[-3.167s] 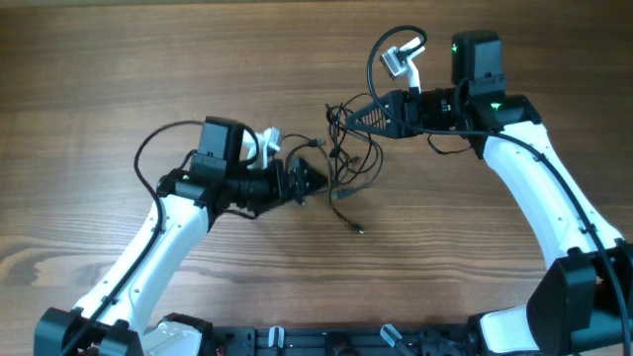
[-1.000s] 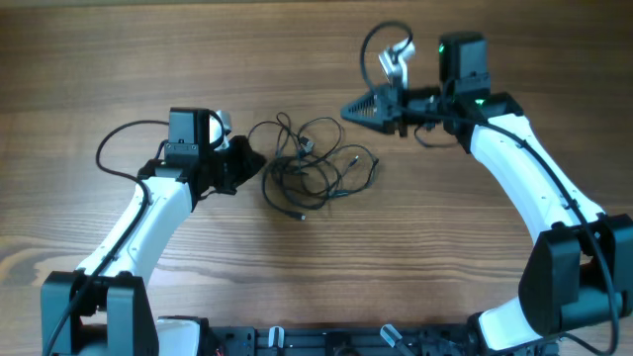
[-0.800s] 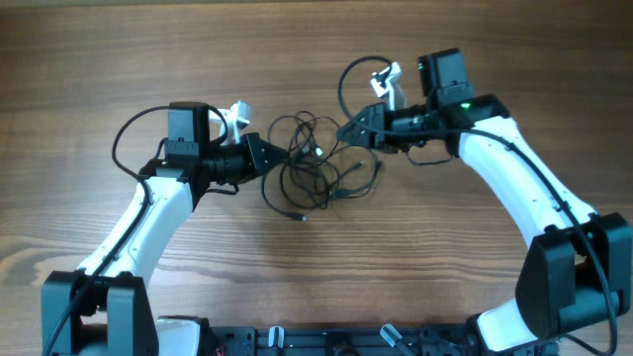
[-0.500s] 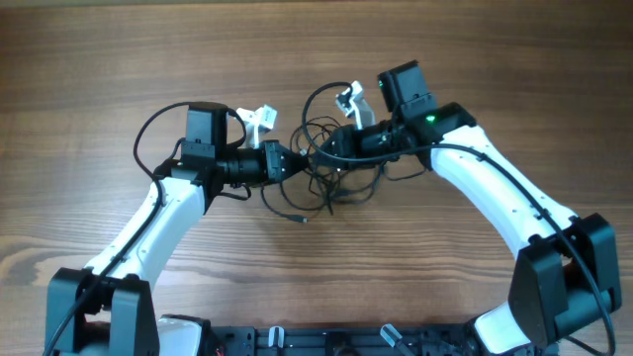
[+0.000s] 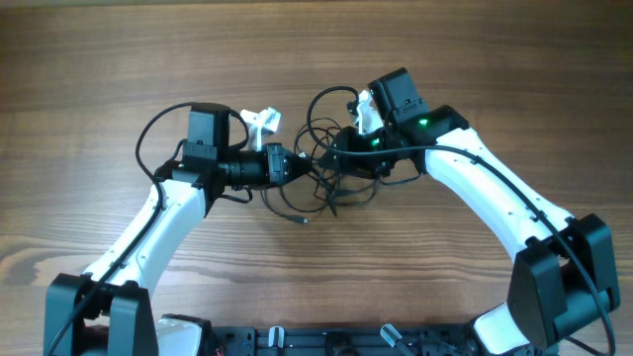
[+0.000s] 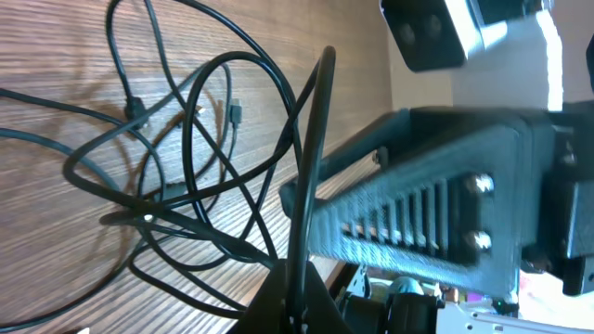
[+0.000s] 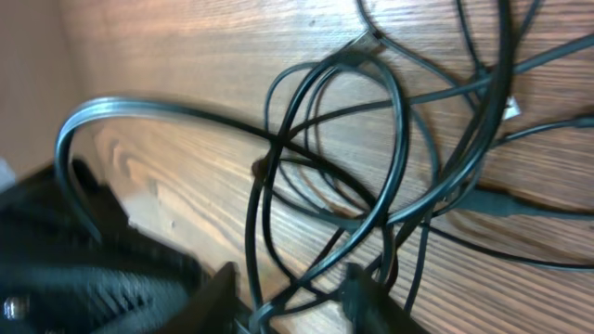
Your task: Untangle cables
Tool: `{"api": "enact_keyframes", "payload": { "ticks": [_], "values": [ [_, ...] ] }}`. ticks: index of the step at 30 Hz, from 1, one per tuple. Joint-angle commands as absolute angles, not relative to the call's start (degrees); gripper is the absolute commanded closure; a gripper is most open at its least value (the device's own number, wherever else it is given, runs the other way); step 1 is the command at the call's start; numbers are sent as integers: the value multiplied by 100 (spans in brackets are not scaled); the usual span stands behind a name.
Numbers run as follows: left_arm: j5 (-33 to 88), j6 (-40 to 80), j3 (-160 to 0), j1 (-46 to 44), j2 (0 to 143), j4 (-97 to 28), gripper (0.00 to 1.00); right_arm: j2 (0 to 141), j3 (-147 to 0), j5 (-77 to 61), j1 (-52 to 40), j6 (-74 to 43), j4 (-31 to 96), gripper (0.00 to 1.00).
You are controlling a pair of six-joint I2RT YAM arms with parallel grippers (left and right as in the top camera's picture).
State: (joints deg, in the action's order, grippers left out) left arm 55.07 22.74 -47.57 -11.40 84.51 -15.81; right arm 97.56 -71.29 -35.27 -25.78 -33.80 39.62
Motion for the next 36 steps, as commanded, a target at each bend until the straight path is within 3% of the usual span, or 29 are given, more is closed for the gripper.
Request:
{"api": "enact_keyframes", "payload": {
  "ticks": [1,4,10,14,19,23,27,36],
  "values": [
    [5669,2139,-4768,-1253,8340,-1542,96,9806,-7161,-3188,-2593,-3632,3909,68],
    [5815,2141,-4768,-1253,8340,-1476,96,9806,-7159,-3127,-2600,-3664,3907,70],
    [5846,2132,-4768,-1251,8340,-1479,96,9806,-7159,-2939,-2659,-3706,3975,95],
    [5004,2093,-4768,-1157,8340,-1806,96,9806,-7159,-1883,-2604,-3420,4377,96],
    [3223,2093,-4768,-467,8340,-2858,96,9806,-7159,1033,-2023,-3450,5415,96],
    [3684,2071,-4768,215,8300,-2910,96,9804,-7161,1286,-1417,-3144,5485,96],
    [5203,1973,-4768,788,7922,-2477,96,9784,-7408,1378,-1041,-2703,5579,96],
    [5247,2563,-4768,2635,6598,-2340,96,8860,-8932,1632,-242,-2344,6233,96]
  ]
}}
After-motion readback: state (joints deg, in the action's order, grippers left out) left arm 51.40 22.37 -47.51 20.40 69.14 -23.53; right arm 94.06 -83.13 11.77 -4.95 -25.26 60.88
